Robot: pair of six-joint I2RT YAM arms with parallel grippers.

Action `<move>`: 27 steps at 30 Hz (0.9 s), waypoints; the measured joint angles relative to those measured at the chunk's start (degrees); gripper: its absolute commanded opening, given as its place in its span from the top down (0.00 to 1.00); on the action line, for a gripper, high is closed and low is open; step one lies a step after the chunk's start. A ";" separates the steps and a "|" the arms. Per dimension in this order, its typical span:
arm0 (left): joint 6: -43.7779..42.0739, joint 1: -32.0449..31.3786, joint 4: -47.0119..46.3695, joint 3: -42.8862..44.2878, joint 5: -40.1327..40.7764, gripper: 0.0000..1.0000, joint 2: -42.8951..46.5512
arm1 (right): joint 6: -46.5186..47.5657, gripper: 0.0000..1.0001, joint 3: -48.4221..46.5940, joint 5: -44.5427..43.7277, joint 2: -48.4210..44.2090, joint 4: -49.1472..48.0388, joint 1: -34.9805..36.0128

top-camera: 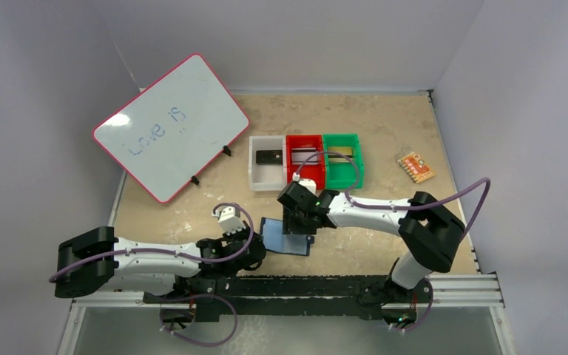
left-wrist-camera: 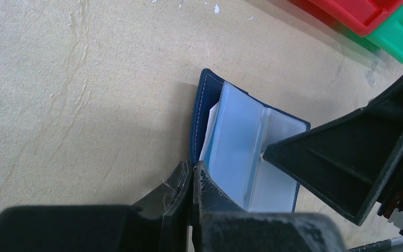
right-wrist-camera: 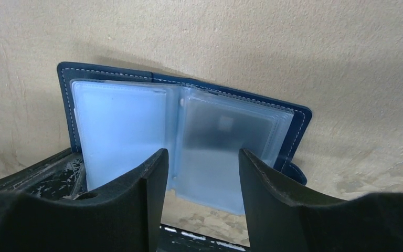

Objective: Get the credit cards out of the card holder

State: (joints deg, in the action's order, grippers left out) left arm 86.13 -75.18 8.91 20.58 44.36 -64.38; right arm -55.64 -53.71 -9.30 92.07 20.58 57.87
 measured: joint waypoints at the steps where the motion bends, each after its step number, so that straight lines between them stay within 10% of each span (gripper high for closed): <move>1: 0.00 0.00 0.00 0.00 0.00 1.00 0.00 | -0.09 0.45 -0.31 -0.20 0.24 0.13 0.07; 27: 0.07 -0.35 0.00 0.00 0.02 1.00 0.00 | -1.57 0.52 -0.39 -2.56 -0.15 4.81 1.07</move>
State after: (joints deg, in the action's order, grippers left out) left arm 86.19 -75.53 8.91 20.58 44.38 -64.38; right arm -57.21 -54.11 -11.86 91.92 25.39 58.94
